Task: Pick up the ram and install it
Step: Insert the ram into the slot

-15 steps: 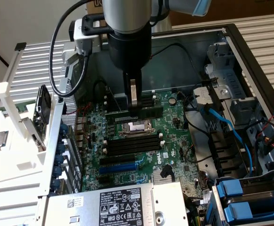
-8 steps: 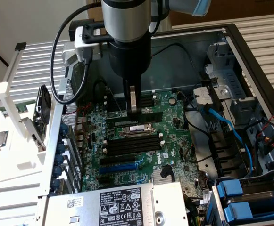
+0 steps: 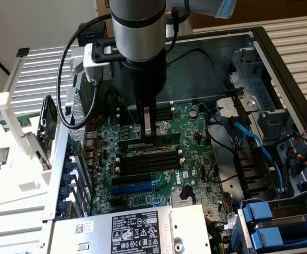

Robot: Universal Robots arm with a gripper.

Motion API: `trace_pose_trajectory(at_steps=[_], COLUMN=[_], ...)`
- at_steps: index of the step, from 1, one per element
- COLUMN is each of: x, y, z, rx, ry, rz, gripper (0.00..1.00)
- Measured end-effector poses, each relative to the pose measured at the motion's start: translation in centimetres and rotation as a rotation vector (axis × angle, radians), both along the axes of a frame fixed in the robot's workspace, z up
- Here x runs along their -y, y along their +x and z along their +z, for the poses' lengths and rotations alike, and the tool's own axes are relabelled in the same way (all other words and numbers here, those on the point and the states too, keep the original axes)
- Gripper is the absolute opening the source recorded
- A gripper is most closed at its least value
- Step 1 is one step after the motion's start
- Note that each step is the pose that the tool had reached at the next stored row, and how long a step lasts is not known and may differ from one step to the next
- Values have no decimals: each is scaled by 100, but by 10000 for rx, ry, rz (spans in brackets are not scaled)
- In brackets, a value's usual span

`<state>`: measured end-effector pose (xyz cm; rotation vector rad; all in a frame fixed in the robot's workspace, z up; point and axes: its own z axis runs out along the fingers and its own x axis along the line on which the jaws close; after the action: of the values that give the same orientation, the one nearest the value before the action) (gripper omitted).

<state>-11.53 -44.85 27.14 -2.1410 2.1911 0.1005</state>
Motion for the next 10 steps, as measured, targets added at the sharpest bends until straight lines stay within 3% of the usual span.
trace_pose_trajectory(at_steps=[10], x=[30], y=[-7], z=[-93], rx=[4], ry=[60], rz=[3], gripper=[12])
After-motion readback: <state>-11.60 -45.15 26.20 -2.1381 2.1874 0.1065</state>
